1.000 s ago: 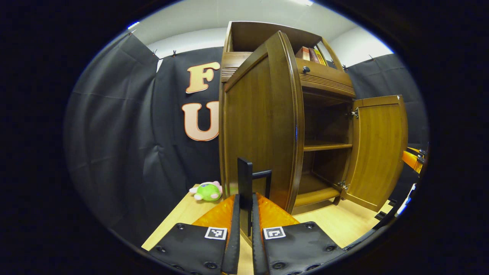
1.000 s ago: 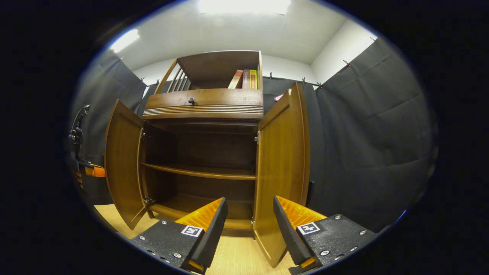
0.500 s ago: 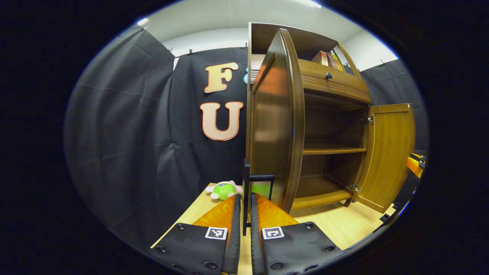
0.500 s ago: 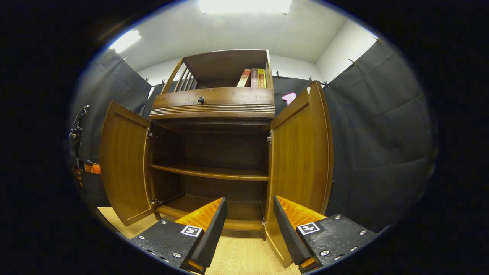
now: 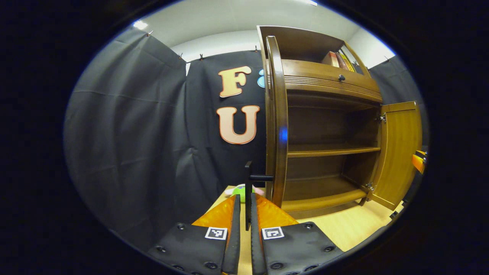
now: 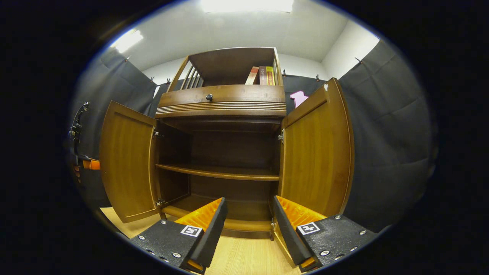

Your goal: Open the right door of the double-door shoe cabinet with the right hand, and open the left door with the left hand.

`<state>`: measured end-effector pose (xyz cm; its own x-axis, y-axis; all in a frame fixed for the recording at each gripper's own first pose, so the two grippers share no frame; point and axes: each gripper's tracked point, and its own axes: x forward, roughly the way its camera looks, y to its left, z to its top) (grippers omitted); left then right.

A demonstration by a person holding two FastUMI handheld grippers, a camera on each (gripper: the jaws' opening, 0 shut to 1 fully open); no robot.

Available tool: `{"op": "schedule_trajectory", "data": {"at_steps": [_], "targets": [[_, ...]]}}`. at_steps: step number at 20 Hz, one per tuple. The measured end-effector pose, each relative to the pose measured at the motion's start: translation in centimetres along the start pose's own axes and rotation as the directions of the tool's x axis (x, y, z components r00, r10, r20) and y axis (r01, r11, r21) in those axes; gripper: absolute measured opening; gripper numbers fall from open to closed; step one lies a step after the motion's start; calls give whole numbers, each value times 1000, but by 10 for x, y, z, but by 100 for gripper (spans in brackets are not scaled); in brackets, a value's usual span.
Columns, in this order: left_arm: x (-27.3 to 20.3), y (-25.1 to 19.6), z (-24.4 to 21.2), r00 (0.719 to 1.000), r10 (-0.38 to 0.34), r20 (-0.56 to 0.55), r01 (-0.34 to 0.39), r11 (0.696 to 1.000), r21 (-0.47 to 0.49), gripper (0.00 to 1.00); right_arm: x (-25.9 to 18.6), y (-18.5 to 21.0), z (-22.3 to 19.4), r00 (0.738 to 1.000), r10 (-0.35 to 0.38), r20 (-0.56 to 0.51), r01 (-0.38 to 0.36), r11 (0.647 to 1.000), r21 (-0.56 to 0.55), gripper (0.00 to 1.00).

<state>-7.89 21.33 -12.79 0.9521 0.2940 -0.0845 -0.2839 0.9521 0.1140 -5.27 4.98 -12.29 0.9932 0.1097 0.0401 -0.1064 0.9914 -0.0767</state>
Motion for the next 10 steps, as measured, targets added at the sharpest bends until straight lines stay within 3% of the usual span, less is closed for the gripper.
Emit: {"op": "schedule_trajectory", "data": {"at_steps": [1, 3, 4, 10], "targets": [[-2, 8, 3, 1000, 18, 7, -18, 1000, -3, 19, 2, 2, 1, 1000, 5, 1, -5, 1000, 1, 85], [-9, 9, 9, 1000, 15, 15, -14, 1000, -20, 19, 6, 2, 3, 1000, 9, 3, -9, 1000, 0, 85], [-10, 6, 10, 1000, 10, 17, -10, 1000, -20, 19, 8, 2, 5, 1000, 8, 2, -8, 1000, -1, 75], [-28, -9, 40, 998, 12, 61, -13, 1000, 15, 19, 25, -2, 20, 1000, 0, -8, 0, 1000, 10, 75]]}}
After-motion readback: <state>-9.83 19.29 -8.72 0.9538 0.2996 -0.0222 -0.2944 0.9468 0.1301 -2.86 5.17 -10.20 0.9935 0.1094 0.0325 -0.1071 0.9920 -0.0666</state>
